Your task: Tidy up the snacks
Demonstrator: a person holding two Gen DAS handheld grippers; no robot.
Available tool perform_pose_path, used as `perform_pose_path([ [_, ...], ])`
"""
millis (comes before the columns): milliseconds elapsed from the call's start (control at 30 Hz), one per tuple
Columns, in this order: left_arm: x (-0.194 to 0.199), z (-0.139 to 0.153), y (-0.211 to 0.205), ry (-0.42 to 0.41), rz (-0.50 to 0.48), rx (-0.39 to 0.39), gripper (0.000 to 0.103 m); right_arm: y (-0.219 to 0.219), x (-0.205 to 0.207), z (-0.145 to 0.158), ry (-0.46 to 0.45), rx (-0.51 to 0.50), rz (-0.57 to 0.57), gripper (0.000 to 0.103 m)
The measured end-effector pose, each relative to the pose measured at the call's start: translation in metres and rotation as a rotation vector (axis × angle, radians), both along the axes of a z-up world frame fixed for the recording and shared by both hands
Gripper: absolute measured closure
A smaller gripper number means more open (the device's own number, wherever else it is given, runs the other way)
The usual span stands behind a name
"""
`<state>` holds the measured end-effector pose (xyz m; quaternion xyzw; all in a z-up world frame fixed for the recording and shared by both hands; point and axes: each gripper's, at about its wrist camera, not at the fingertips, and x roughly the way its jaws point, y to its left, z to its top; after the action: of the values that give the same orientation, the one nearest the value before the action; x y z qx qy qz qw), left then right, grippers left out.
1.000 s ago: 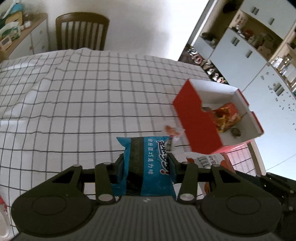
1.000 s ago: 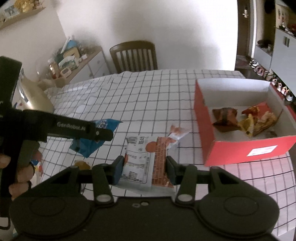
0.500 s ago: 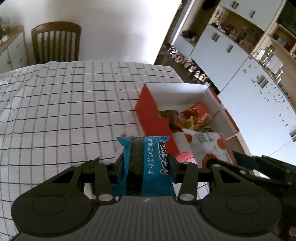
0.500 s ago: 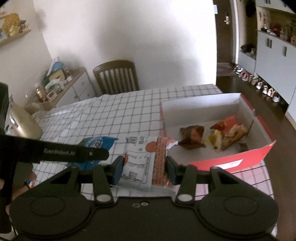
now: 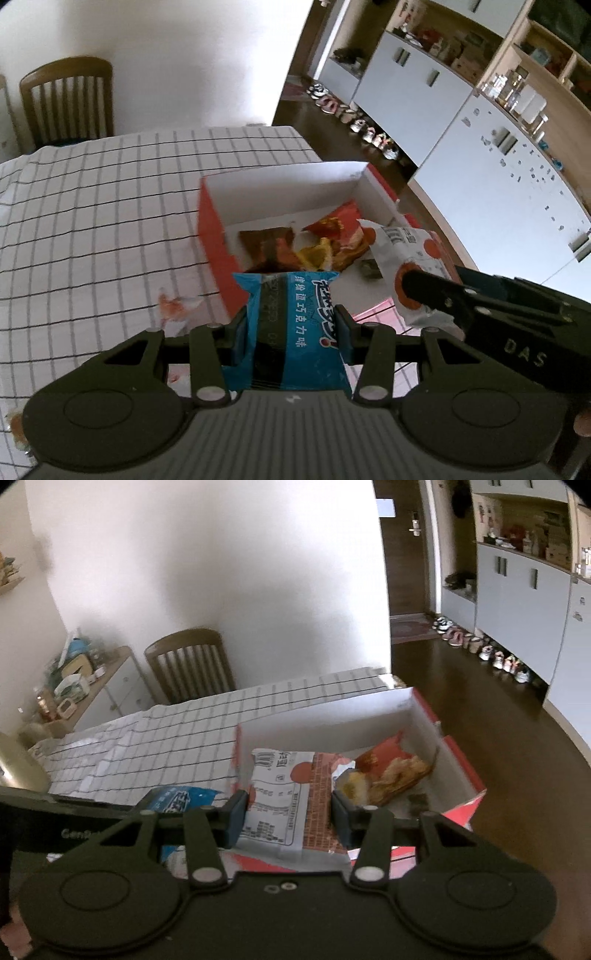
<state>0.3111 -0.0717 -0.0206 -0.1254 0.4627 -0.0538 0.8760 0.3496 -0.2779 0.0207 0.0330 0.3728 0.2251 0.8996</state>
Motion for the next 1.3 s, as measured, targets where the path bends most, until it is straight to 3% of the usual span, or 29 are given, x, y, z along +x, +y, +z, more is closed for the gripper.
perform_pose_path([
  [567,0.076,-0.035,-0.062,0.069,-0.010,0.051,0.058,-0.048,0.082,-0.029,0.024,-0.040,-0.046,0.056],
  [800,0.100,-0.059,-0.072,0.098,0.021,0.101,0.058,-0.045,0.112,-0.055,0.074,-0.071,-0.046,0.056],
  [1300,0.121,-0.098,-0.066,0.145,0.104,0.152,0.058,-0.025,0.136,-0.098,0.137,-0.129,0.017,0.056],
])
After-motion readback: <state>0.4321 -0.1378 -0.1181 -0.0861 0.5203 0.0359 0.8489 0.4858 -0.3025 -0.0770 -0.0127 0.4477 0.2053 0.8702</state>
